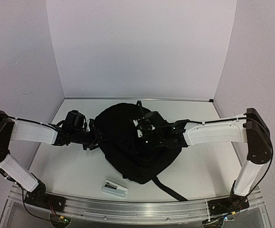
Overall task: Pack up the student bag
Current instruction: Adjust the student bag at the center of the board.
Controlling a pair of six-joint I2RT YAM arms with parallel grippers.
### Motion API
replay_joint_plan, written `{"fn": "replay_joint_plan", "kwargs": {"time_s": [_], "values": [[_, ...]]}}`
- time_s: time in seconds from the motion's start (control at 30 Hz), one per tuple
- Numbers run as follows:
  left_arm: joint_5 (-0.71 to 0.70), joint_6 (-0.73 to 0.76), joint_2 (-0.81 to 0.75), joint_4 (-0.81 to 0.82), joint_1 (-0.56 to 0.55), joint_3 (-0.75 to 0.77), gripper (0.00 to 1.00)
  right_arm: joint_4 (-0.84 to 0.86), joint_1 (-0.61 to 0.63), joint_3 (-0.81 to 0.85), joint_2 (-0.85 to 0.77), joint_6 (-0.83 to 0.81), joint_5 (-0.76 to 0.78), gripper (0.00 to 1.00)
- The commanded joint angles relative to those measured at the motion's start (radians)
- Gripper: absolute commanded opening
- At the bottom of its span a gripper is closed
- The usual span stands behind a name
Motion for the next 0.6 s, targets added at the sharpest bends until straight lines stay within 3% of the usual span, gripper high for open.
{"fn": "replay_joint_plan", "kwargs": {"time_s": [0.0, 0.23, 0.3, 0.47, 0.57], "values": [[-0.019, -0.017, -0.009, 0.047, 0.005, -0.003, 0.36, 0.042, 0.005, 0.051, 0.037, 0.018, 0.012, 0.37], [-0.028, -0.021, -0.013, 0.061, 0.003, -0.009, 0.16, 0.045, 0.005, 0.067, 0.064, 0.021, 0.058, 0.26], [-0.033, -0.022, -0.015, 0.060, 0.003, -0.014, 0.10, 0.045, 0.005, 0.074, 0.073, 0.022, 0.069, 0.18], [-0.047, -0.020, -0.014, 0.048, 0.003, -0.020, 0.02, 0.045, 0.006, 0.081, 0.073, 0.030, 0.117, 0.01], [-0.057, -0.010, -0.012, 0.022, 0.003, -0.012, 0.00, 0.043, 0.005, 0.078, 0.053, 0.029, 0.156, 0.00]]}}
